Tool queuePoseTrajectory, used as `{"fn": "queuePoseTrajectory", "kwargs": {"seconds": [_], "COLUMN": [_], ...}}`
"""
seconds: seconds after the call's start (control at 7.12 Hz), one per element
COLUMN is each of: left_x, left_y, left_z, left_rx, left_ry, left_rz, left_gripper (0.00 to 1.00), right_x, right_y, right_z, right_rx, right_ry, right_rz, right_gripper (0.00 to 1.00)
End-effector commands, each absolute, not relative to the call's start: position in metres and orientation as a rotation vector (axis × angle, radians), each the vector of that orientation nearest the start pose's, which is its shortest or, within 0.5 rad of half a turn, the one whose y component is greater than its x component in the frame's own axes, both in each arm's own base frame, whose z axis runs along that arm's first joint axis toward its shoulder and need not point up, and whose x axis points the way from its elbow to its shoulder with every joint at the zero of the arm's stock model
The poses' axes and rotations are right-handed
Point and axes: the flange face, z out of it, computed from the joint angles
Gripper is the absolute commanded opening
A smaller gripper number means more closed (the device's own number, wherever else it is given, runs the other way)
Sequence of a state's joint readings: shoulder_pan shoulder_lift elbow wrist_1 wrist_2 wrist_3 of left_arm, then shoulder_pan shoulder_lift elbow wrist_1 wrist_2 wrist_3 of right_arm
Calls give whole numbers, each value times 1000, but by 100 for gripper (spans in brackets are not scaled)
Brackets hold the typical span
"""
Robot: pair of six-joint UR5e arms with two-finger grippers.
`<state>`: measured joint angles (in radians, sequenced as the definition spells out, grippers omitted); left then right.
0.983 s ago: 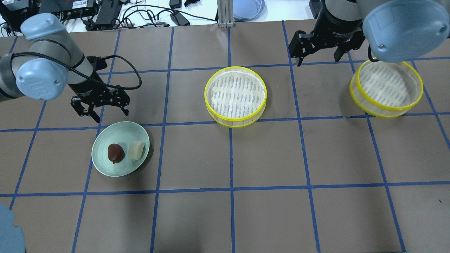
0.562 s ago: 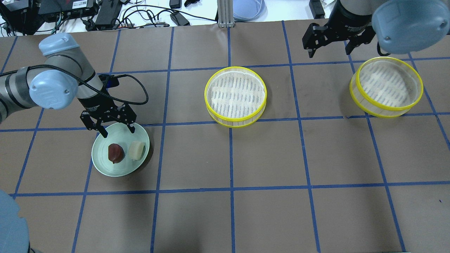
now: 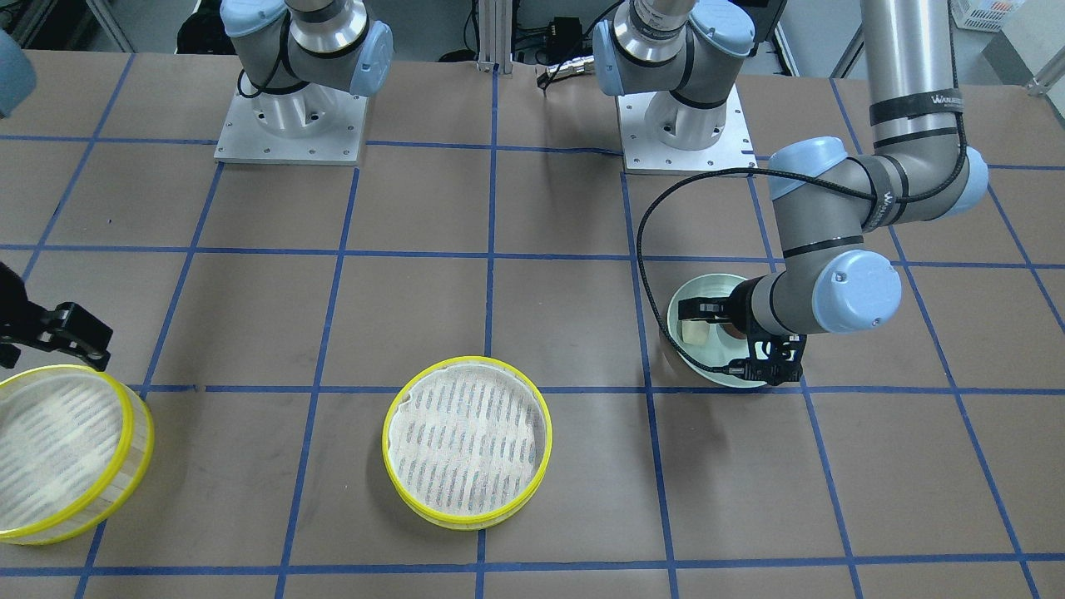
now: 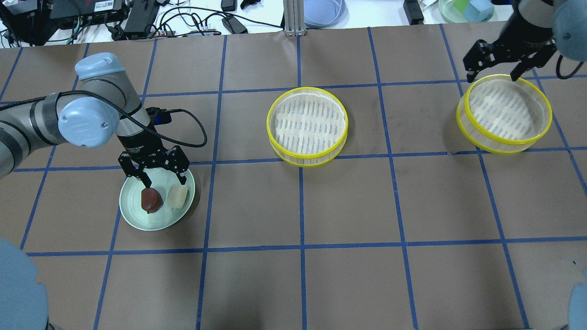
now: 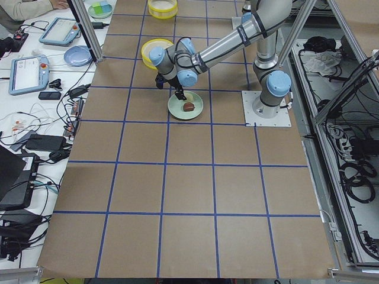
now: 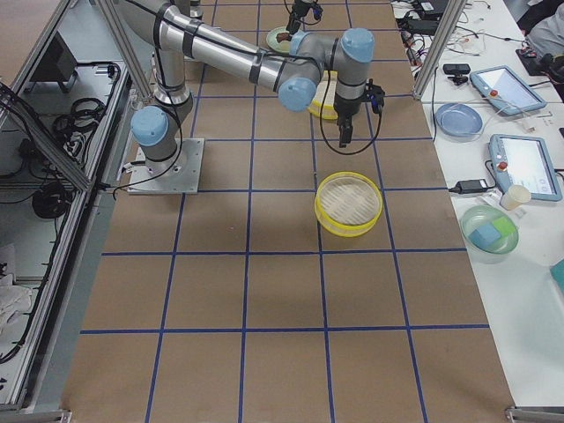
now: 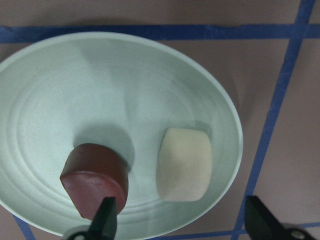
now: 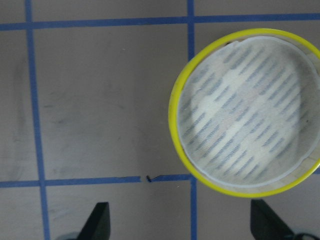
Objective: Stack buns with steamer
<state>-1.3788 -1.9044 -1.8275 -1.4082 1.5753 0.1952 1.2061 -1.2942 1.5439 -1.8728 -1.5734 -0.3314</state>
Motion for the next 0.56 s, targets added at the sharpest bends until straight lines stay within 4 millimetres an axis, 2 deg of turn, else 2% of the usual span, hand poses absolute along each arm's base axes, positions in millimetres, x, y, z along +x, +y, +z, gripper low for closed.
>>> {"fn": "queuePoseTrajectory", "kwargs": {"seconds": [0.0, 0.14, 0.28, 0.42], "left_x": [-32, -33, -33, -32], "left_y": [-531, -532, -532, -532], "left_z": [206, 205, 205, 204], "left_rx": [17, 8, 9, 15], "left_ry": [3137, 3148, 3144, 3141], "left_rz": [693, 692, 692, 697], "left_gripper": [71, 71, 71, 71], "right_x": [-150, -194, -225, -240], "right_y": [-628, -624, -629, -637], "right_z": [338, 320, 301, 283], "right_rx": [59, 150, 203, 135], "right_ry": [3180, 3172, 3144, 3164], "right_rz": [-143, -129, -205, -266], "right_gripper": [100, 100, 100, 100]}}
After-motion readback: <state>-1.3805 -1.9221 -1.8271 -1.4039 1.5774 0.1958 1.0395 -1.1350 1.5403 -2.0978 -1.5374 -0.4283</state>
